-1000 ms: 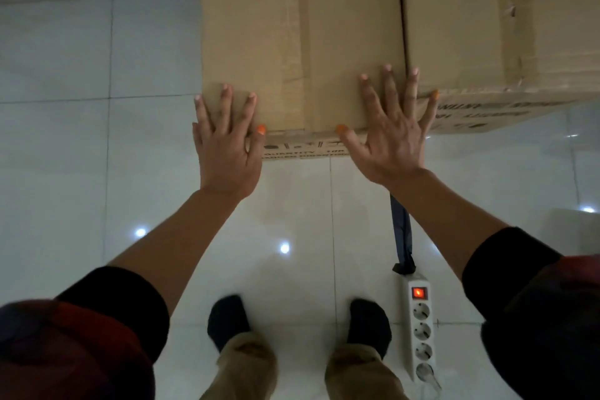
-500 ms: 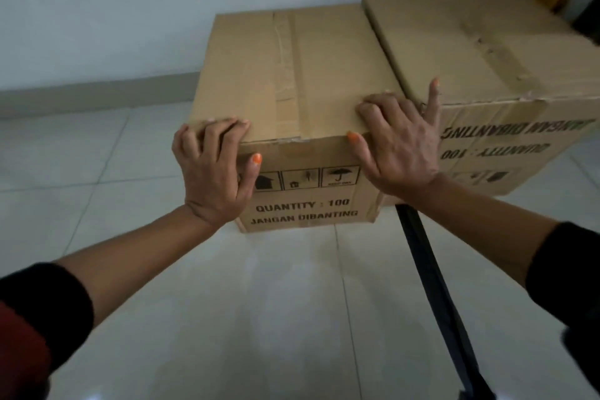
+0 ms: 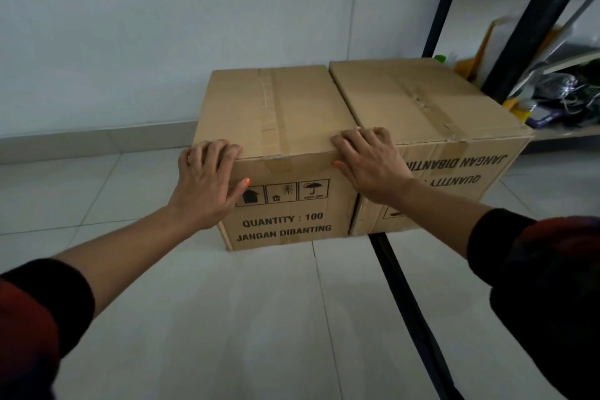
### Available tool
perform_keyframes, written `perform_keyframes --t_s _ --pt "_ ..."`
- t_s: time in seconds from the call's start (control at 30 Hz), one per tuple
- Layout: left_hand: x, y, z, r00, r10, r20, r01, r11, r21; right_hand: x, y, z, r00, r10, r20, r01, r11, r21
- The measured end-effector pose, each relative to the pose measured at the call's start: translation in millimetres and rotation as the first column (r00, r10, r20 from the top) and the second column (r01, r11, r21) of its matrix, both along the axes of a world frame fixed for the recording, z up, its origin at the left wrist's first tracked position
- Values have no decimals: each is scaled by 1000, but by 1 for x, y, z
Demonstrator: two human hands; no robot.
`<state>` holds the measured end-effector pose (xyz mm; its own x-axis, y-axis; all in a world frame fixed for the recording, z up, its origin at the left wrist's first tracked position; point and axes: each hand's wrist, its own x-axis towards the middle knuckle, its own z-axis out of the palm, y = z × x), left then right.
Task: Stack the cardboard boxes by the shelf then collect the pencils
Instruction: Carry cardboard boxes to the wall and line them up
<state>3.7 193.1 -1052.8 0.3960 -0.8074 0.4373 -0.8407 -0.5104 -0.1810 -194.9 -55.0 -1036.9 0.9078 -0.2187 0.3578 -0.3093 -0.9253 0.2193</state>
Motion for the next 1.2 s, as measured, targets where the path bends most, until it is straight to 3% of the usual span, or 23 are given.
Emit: perform_keyframes --t_s 0.23,0.37,0.5,0.57,0.67,0.87,1.03,1.2 --pt "-18 -10 -5 994 32 -102 -42 995 -90 5 12 -2 994 -70 80 63 995 81" --pt "-31 -25 14 988 -138 -73 146 982 123 19 21 25 981 -168 92 143 962 233" --pt "-73 -33 50 929 127 -348 3 936 351 22 34 70 932 -231 -279 332 852 404" --pt "-94 -28 90 913 202 -355 24 841 540 7 44 106 883 -197 -425 403 782 476" --pt "-123 -23 160 926 179 -331 106 721 685 -20 52 167 855 -188 -484 477 650 591" --pt "-188 -12 322 816 239 -527 158 784 601 -100 70 308 834 -233 -500 545 484 685" --pt "-268 4 457 569 239 -787 153 909 387 -188 98 447 813 -341 -472 575 337 746" --pt "-329 22 549 416 59 -907 77 992 100 -266 137 534 800 -497 -337 495 229 838"
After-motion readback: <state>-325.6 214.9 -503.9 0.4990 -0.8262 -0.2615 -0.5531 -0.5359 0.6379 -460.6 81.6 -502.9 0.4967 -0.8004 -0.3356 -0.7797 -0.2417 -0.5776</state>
